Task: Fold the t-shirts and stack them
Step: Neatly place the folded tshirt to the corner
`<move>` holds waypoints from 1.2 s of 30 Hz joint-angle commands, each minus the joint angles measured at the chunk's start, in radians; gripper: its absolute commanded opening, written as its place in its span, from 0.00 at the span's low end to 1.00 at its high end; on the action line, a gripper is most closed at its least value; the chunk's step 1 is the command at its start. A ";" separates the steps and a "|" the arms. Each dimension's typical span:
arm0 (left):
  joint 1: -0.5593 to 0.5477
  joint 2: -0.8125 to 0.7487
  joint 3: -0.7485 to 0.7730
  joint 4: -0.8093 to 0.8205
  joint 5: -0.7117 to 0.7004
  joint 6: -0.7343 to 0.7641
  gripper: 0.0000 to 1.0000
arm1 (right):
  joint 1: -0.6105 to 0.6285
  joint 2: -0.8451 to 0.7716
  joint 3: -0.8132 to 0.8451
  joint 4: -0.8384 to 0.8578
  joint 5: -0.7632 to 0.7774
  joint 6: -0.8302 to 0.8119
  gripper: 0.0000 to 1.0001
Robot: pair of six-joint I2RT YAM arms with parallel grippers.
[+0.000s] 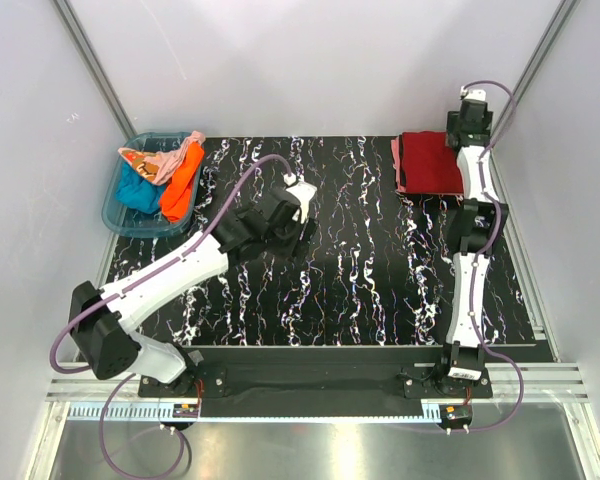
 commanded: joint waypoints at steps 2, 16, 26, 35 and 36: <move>0.003 0.009 0.090 -0.038 -0.004 -0.058 0.67 | -0.028 -0.190 0.003 0.107 -0.021 0.104 0.80; 0.006 -0.020 0.156 -0.035 0.039 -0.188 0.68 | -0.014 -0.365 -0.112 -0.254 -0.249 0.314 1.00; 0.067 -0.282 -0.181 0.348 0.121 -0.491 0.70 | 0.131 -0.941 -0.814 -0.143 -0.744 0.665 1.00; 0.066 -0.721 -0.742 0.674 -0.061 -0.719 0.75 | 0.490 -1.535 -1.613 0.098 -0.690 0.863 1.00; 0.066 -0.758 -0.820 0.674 -0.073 -0.730 0.76 | 0.495 -1.593 -1.673 0.094 -0.670 0.875 1.00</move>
